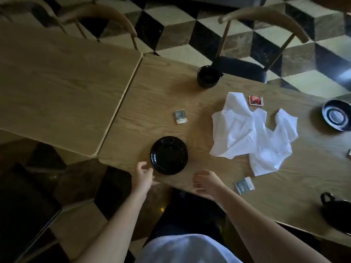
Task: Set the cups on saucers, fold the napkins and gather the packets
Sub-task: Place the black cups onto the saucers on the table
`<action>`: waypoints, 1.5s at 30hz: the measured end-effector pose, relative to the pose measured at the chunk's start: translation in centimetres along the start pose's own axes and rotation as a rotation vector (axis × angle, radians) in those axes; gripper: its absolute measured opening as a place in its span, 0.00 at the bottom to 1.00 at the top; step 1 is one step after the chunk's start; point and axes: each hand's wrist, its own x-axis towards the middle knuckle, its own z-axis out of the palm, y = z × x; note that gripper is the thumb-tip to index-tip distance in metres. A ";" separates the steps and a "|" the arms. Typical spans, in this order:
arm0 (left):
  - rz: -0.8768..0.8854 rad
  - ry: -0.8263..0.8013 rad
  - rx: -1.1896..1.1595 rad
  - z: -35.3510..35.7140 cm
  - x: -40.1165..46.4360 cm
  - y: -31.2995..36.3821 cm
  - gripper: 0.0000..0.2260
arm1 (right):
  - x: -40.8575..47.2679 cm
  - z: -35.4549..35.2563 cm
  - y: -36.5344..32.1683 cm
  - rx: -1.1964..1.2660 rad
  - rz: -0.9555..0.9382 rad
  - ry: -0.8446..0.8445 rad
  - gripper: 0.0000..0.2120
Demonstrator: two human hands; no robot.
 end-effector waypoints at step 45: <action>0.466 -0.380 0.669 28.1 -11.6 2.1 0.11 | -5.5 -25.8 16.9 0.293 0.021 0.472 0.11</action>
